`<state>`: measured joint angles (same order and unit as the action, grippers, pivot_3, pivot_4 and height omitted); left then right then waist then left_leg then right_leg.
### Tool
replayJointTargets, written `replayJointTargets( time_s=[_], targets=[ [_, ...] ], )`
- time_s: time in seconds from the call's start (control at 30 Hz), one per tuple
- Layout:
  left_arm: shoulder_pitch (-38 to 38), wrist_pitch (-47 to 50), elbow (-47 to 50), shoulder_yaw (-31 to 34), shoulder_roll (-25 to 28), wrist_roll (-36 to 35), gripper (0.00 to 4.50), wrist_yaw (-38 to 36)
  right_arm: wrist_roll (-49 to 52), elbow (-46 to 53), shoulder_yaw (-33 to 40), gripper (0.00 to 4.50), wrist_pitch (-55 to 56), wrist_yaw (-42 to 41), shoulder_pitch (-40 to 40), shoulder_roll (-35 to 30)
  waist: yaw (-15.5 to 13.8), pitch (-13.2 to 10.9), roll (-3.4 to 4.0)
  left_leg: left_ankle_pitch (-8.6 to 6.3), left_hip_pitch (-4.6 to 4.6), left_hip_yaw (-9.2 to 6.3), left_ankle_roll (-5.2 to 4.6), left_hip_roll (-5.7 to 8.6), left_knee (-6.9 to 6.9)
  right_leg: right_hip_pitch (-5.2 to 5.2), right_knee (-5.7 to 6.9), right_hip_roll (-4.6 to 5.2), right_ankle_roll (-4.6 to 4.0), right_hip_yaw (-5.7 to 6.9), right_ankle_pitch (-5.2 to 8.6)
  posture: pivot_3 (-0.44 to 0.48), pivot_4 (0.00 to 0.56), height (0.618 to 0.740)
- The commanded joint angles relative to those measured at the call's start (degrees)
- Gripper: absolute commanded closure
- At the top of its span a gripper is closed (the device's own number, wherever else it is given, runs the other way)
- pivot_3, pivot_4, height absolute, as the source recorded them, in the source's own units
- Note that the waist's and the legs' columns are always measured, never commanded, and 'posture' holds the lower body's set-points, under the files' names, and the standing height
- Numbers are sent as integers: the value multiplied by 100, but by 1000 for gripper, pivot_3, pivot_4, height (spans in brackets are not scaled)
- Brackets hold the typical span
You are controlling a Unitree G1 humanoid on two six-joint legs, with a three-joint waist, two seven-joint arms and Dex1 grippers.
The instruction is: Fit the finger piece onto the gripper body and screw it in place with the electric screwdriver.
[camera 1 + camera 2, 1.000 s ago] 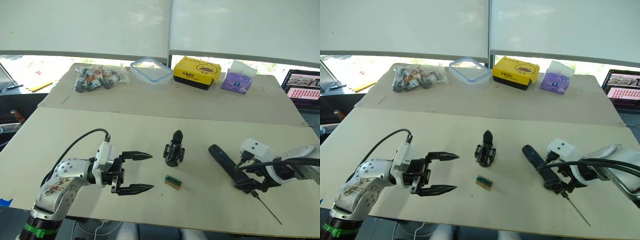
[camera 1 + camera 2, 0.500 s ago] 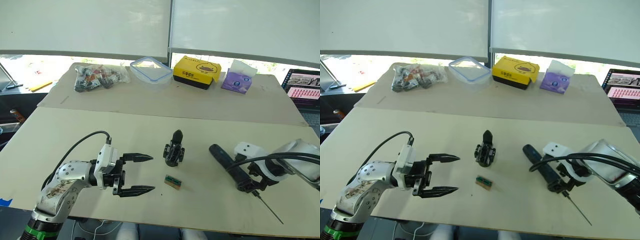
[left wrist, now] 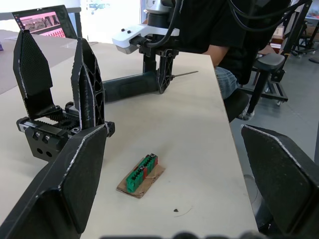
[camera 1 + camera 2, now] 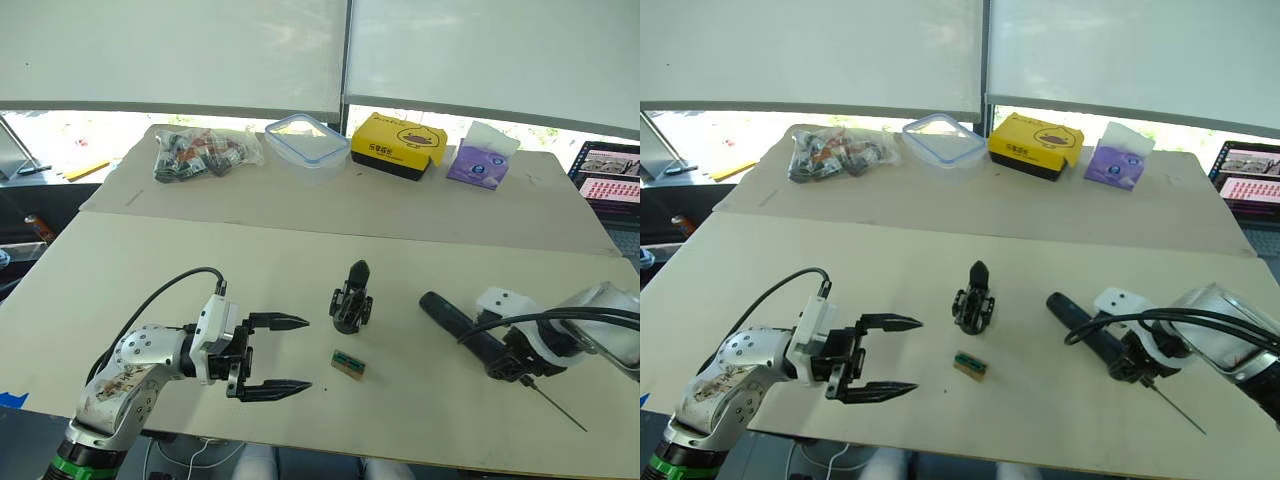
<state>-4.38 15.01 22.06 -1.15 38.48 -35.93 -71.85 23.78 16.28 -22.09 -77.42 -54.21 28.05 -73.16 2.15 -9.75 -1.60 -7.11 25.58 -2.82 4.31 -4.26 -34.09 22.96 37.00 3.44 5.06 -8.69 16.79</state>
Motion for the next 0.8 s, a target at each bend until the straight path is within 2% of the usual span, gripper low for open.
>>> replayJointTargets(
  time_s=[0.03,0.1,0.17,0.2,0.3,0.37,0.43,0.53,0.63,0.73,0.8],
  targets=[
    [-9,-142,56,156,121,-31,0,-131,465,-214,1527,2594,60,-186,-366,-125,-3,-1,2,0,2,0,0,0,0,1,2,0,0,0,0,0,150,740],
    [5,-182,-14,194,151,-45,0,-197,743,-207,2470,2594,122,-208,-747,101,8,-1,4,0,3,1,0,0,0,4,6,0,14,0,-8,0,150,740],
    [32,-307,-190,200,168,26,0,-338,1143,-69,3902,2594,352,-297,-1161,666,33,-2,3,0,2,-3,-1,0,2,3,10,-3,33,2,-19,0,150,740],
    [46,-367,-268,213,175,50,0,-400,1278,30,4309,2594,378,-300,-1278,856,46,-1,3,0,0,-4,-1,-2,2,2,10,-6,36,3,-20,0,150,740],
    [38,-599,-656,262,162,214,0,-456,1879,123,5518,2594,-529,86,-988,1617,70,-1,8,1,-5,-4,-1,-2,2,1,13,-7,38,2,-23,0,150,740],
    [98,-928,-1163,311,214,435,0,-609,2495,741,6393,2594,195,200,-1037,2495,58,-2,6,1,-4,-7,-2,-2,-1,-4,10,-8,37,2,-25,0,150,740],
    [112,-1398,-1650,325,272,716,0,-785,2848,1459,6817,2594,921,245,-1275,3195,54,-1,6,1,-3,-10,-2,-2,-1,-4,11,-10,38,3,-24,0,150,740],
    [82,-1888,-2106,261,274,979,0,-940,3195,2436,6572,2594,1890,162,-1711,4011,44,-1,10,1,-2,-12,-2,-2,17,-1,11,-11,40,4,-21,0,150,740],
    [-17,-2009,-2209,58,257,1217,0,-940,3017,3226,5758,2594,2921,90,-2277,4817,32,0,10,1,1,-13,-1,-2,15,-4,10,-10,39,6,-21,0,150,740],
    [-156,-1985,-2123,-136,39,1360,0,-712,2259,3283,4808,2594,4120,-445,-2716,5107,32,0,9,2,-1,-11,1,-2,12,-10,9,-8,37,6,-20,0,150,740],
    [-245,-1918,-2054,-283,-118,1457,0,-572,1850,2997,4322,2594,4925,-822,-2792,5197,39,0,9,3,-4,-10,2,-2,0,-20,9,-8,5,6,-4,0,150,740]
  ],
)
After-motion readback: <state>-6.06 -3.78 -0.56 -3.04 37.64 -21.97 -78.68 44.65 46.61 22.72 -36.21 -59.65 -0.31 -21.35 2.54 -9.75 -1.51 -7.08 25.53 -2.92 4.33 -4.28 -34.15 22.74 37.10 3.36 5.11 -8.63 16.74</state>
